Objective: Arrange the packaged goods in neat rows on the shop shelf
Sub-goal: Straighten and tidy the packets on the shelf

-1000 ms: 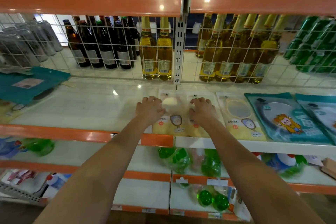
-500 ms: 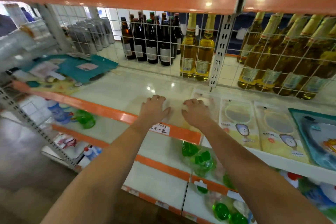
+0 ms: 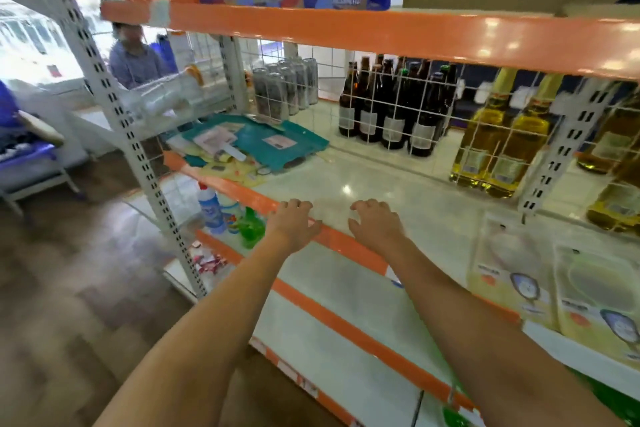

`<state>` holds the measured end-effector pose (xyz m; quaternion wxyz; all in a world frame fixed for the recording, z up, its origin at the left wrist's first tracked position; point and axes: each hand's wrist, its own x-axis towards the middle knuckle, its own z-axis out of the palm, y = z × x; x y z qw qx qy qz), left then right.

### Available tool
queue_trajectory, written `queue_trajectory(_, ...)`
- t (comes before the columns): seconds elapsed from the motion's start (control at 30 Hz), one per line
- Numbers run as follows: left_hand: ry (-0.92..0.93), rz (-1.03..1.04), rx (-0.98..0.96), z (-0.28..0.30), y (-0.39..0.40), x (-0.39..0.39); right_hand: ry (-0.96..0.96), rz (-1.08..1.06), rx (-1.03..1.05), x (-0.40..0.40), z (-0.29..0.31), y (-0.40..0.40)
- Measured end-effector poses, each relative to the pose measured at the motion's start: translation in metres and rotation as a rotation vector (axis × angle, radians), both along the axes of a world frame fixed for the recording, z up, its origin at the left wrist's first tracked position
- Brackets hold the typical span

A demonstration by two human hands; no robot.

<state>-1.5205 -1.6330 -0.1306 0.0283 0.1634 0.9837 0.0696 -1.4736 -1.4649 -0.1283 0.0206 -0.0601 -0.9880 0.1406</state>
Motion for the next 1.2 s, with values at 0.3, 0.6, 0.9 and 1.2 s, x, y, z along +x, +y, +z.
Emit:
queue_trajectory(0.3,0.020,0.101,0.015,-0.003,-0.070,-0.040,0.017,0.083,0.011,-0.056,0.006,-0.076)
queue_trajectory(0.6,0.039,0.204,0.028,0.002,-0.122,-0.099,0.053,0.183,0.024,-0.145,0.010,-0.121)
queue_trajectory(0.9,0.130,0.269,0.021,0.013,-0.143,-0.179,0.119,0.238,0.011,-0.239,0.020,-0.133)
queue_trajectory(1.2,0.233,0.146,0.074,0.012,-0.137,-0.240,0.109,0.200,0.116,-0.288,0.004,-0.141)
